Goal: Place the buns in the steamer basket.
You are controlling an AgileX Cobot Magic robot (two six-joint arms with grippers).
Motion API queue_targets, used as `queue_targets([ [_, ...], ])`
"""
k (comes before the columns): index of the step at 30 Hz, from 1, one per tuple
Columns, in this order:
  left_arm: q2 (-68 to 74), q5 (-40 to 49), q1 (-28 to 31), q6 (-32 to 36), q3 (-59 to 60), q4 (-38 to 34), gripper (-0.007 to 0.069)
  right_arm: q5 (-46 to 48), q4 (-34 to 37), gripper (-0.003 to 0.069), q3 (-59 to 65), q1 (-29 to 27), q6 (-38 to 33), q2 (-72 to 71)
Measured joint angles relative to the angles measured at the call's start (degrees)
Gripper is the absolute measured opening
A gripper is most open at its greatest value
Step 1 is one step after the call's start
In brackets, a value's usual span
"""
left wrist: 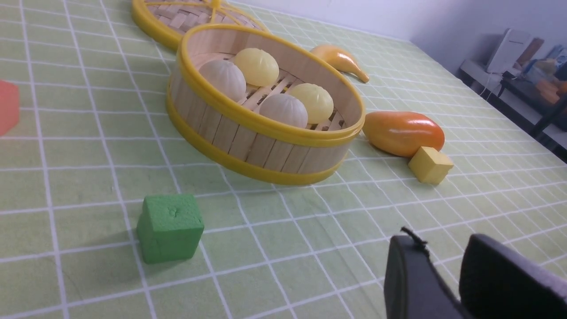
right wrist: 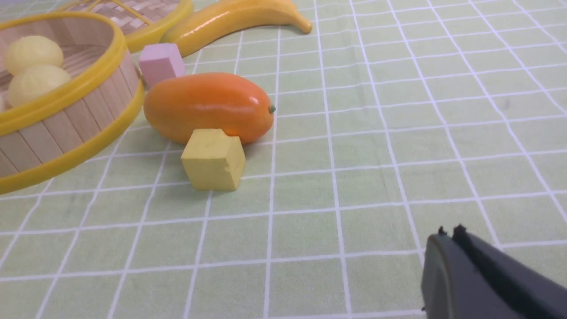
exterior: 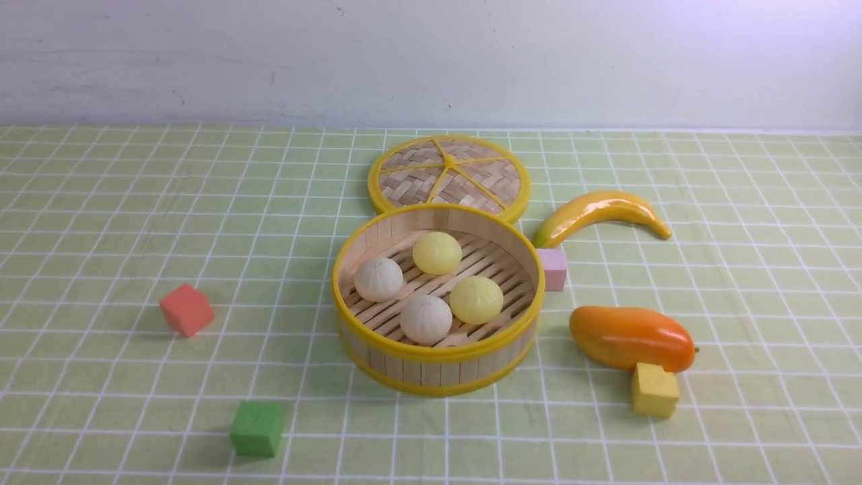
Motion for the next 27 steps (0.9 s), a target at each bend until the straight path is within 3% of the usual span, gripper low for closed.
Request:
queue_targets([
  [6,0.0,-5.67,1.28,1.26,1.38,3.28,0.017,0.0,-0.05,-0.0007,0.0,0.0,0.0,0.0],
  [9,-1.43,-14.26,9.67,-0.56,4.6,4.04,0.0129,0.0,-0.05,-0.0003,0.0,0.0,0.0,0.0],
  [12,-3.7,-15.31,15.94,-4.15,6.15,4.51,0.009,0.0,-0.05,-0.0001,0.0,0.0,0.0,0.0],
  [13,-6.17,-12.15,21.5,-7.31,6.35,6.07,0.0043,0.0,-0.05,0.0,0.0,0.0,0.0,0.0],
  [15,-7.26,-5.63,25.08,-8.41,6.35,7.93,-0.0004,0.0,-0.11,0.0,0.0,0.0,0.0,0.0],
  [20,-7.41,9.07,27.75,-8.59,6.84,10.7,-0.0013,0.0,-0.11,0.0,0.0,0.0,0.0,0.0],
  [27,-7.41,9.11,27.75,-12.68,6.84,10.81,-0.0013,0.0,-0.11,0.0007,0.0,0.0,0.0,0.0],
])
